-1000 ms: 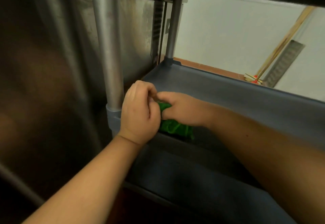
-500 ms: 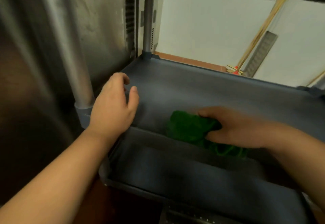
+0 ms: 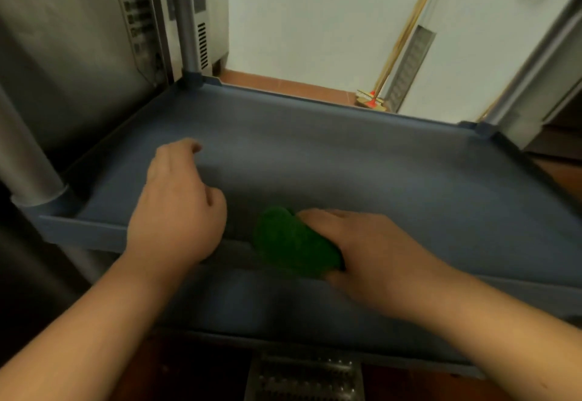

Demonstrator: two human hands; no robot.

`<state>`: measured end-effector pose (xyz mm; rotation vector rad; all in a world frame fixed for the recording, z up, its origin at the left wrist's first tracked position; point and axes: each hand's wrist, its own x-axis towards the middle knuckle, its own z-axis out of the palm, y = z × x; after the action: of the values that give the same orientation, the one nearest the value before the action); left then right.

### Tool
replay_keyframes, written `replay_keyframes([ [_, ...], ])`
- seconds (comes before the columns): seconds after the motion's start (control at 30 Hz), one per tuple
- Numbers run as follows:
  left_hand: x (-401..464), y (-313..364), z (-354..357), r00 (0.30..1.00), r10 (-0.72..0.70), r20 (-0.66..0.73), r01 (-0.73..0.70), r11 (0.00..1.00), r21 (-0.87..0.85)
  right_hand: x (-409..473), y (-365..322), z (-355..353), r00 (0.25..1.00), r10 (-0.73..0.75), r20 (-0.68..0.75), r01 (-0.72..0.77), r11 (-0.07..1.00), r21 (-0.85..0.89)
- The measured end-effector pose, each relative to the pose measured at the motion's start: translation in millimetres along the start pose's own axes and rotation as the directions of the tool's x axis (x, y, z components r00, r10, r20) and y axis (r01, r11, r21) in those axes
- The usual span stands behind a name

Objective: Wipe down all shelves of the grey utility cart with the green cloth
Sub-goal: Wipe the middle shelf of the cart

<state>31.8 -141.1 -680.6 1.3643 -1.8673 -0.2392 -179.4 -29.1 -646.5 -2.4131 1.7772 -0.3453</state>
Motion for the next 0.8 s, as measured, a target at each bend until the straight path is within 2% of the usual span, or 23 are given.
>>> replay_keyframes([
  [0.2, -1.3, 7.5, 5.8, 0.999, -0.021, 0.032, 0.020, 0.999, 0.027, -53.6, 42.5, -5.5, 1.000, 0.028, 0.003, -0.027, 0.979, -0.204],
  [0.3, -4.4, 15.3, 6.9, 1.000, -0.016, -0.010, 0.017, 0.995, 0.096, -78.2, 60.8, -4.7, 0.997, 0.036, -0.062, -0.051, 0.964, -0.262],
  [0.37, -10.2, 34.6, 10.0, 0.999, 0.038, -0.039, -0.033, 0.992, 0.123, -85.1, 65.8, 0.3, 0.992, 0.040, -0.120, -0.074, 0.953, -0.293],
  [0.4, -14.4, 51.5, 15.2, 0.997, 0.076, -0.026, -0.074, 0.994, 0.083, -86.4, 66.8, 3.0, 0.988, 0.037, -0.152, -0.084, 0.946, -0.313],
  [0.5, -31.6, 104.6, 45.8, 0.968, 0.232, 0.098, -0.228, 0.972, -0.046, -87.9, 71.7, 5.8, 0.975, 0.021, -0.222, -0.097, 0.936, -0.339],
  [0.57, -37.6, 119.7, 67.2, 0.947, 0.281, 0.157, -0.284, 0.959, -0.005, -90.6, 79.0, 6.0, 0.975, 0.013, -0.223, -0.087, 0.942, -0.325],
  [0.67, -32.2, 115.4, 79.9, 0.955, 0.228, 0.189, -0.248, 0.965, 0.086, -104.7, 99.0, -0.7, 0.978, 0.053, -0.201, -0.111, 0.950, -0.291],
  [0.8, -27.7, 115.4, 85.0, 0.947, 0.150, 0.284, -0.190, 0.974, 0.119, -149.4, 143.0, -25.3, 0.957, 0.188, -0.222, -0.237, 0.947, -0.218],
])
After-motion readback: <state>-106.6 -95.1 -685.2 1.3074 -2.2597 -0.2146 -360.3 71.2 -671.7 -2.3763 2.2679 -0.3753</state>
